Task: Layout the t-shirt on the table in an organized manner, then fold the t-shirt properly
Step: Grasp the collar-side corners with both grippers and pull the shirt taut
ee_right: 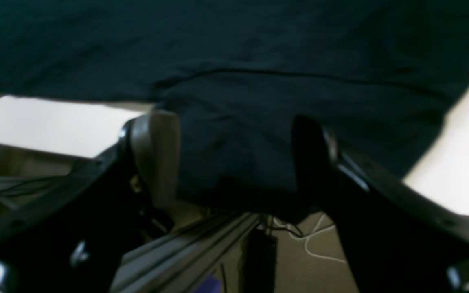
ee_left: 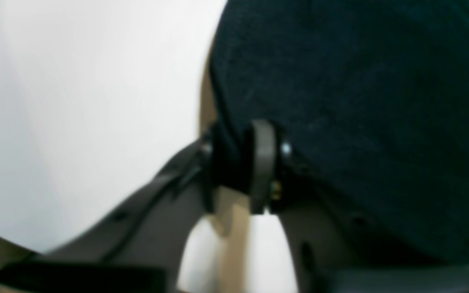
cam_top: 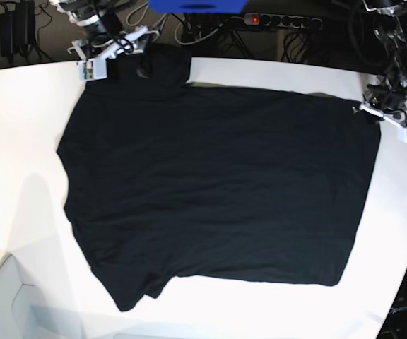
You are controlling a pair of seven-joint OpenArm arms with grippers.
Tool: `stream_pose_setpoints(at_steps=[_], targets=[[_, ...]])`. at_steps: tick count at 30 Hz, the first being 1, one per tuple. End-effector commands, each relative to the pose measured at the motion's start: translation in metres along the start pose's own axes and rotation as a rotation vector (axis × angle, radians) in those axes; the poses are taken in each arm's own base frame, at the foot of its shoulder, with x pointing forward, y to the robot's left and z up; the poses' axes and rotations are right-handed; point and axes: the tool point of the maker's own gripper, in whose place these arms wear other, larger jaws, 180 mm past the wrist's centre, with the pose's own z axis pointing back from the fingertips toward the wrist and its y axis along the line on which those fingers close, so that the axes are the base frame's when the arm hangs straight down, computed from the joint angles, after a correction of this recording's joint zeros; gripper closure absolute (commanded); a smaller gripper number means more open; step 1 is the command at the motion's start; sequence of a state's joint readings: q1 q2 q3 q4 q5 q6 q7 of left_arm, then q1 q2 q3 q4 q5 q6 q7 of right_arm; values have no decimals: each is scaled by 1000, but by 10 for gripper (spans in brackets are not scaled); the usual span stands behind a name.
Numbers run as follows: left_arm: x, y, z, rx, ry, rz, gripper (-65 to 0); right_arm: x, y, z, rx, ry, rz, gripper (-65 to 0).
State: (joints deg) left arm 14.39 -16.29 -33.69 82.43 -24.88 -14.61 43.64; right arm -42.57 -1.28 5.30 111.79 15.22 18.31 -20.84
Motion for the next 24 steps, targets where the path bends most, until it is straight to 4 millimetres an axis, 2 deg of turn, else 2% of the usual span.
stream_pose_setpoints(at_steps=[1, 2, 5, 12, 24], targets=[[-7, 3, 1, 6, 37, -7, -38, 6, -6, 4, -12, -28, 2, -436], [-7, 3, 1, 6, 37, -7, 0, 5, -12, 5, -29, -27, 2, -436], [-13, -3, 0, -2, 44, 6, -8, 9, -29, 6, -74, -32, 5, -436], [-14, -5, -1, -5, 46, 10, -1, -21, -60, -1, -145, 34, -41, -436], [-18, -3, 0, -2, 54, 9, -1, -36, -63, -6, -146, 69, -61, -436]])
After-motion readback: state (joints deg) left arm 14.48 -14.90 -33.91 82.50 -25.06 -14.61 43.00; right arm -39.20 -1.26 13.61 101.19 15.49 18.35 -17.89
